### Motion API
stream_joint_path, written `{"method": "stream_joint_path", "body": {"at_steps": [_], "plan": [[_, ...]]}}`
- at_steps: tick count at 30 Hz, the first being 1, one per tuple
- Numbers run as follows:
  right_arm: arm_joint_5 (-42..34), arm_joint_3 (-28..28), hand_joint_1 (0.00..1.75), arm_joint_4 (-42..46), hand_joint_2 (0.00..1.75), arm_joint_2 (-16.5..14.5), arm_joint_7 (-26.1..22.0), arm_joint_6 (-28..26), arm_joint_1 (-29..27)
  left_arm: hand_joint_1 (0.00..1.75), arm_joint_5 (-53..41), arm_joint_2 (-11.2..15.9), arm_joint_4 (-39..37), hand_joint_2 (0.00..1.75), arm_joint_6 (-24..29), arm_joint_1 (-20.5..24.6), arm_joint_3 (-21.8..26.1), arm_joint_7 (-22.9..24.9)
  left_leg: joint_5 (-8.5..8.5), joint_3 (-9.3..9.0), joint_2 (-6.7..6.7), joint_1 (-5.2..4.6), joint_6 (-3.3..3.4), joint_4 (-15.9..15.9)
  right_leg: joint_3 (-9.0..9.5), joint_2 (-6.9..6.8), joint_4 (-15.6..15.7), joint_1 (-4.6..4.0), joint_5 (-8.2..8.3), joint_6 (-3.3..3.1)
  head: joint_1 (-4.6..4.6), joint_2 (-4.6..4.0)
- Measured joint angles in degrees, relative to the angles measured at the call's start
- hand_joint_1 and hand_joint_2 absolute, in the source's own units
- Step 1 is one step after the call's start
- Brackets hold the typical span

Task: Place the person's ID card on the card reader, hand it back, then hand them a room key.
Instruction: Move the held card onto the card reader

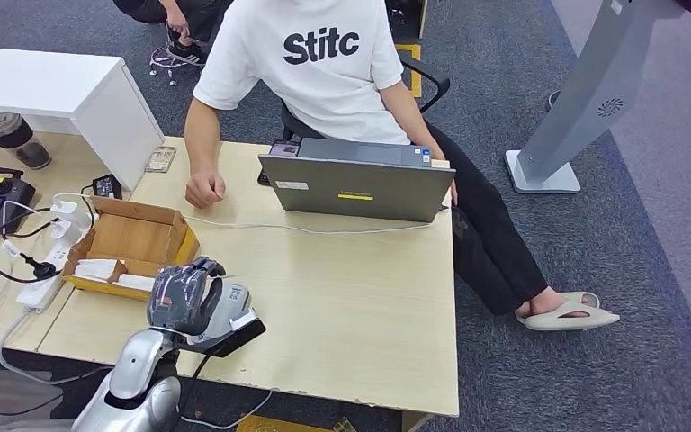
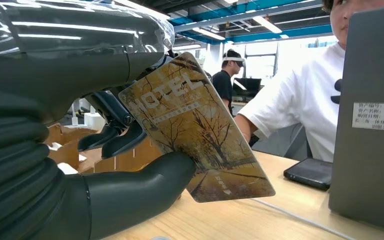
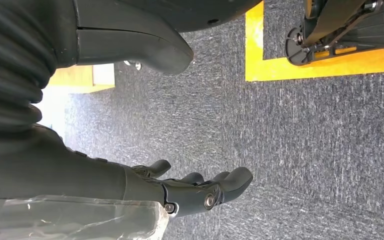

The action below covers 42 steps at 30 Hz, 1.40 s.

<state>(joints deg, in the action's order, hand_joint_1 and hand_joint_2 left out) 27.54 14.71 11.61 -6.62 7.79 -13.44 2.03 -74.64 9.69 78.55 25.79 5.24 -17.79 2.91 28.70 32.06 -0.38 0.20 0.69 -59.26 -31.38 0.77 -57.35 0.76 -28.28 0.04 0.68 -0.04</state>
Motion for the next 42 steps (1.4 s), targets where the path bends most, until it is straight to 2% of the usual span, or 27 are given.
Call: {"method": "stream_joint_path", "body": {"at_steps": [6,14,26,36,42], "plan": [[0.38,0.22,0.0,0.0,1.75,-0.22,0.26,-0.01,-0.03,1.75,-5.62,-0.01,-3.97,1.75,1.73,0.0,-1.86,4.22,0.0,0.0,0.0,-0.01,0.0,0.0,0.0,0.0,0.0,0.0,0.0,0.0,-0.01,0.0],[0.49,0.82,0.0,0.0,1.75,-0.52,0.56,-0.01,-0.08,1.75,-8.93,-0.01,-7.89,1.75,2.2,-0.15,-2.84,6.81,0.0,0.0,0.0,0.0,0.0,0.0,0.0,0.0,0.0,0.0,0.0,0.0,-0.01,0.0],[0.51,1.21,0.0,0.0,1.75,-0.6,0.08,0.0,-0.14,1.75,-12.77,0.0,-9.1,1.75,1.88,-0.03,-3.31,9.78,0.0,-0.01,0.0,0.0,0.0,0.0,0.01,0.0,0.0,0.0,0.0,0.0,-0.01,0.0],[0.63,1.63,0.0,0.0,1.75,-0.66,0.14,-0.01,-0.33,1.75,-14.31,0.07,-9.29,1.75,-0.41,-0.11,-4.02,11.77,0.0,-0.05,-0.02,0.0,0.0,0.01,0.09,-0.03,0.0,0.0,0.0,0.0,-0.01,0.0],[1.82,1.64,0.0,0.0,1.75,-0.7,0.19,-0.16,-0.48,1.75,-14.85,1.96,-8.73,1.75,-0.66,-0.54,-3.99,12.54,-0.02,-0.12,-0.02,0.01,-0.02,0.02,0.13,-0.03,-0.01,-0.01,0.0,0.0,0.0,0.0]]}}
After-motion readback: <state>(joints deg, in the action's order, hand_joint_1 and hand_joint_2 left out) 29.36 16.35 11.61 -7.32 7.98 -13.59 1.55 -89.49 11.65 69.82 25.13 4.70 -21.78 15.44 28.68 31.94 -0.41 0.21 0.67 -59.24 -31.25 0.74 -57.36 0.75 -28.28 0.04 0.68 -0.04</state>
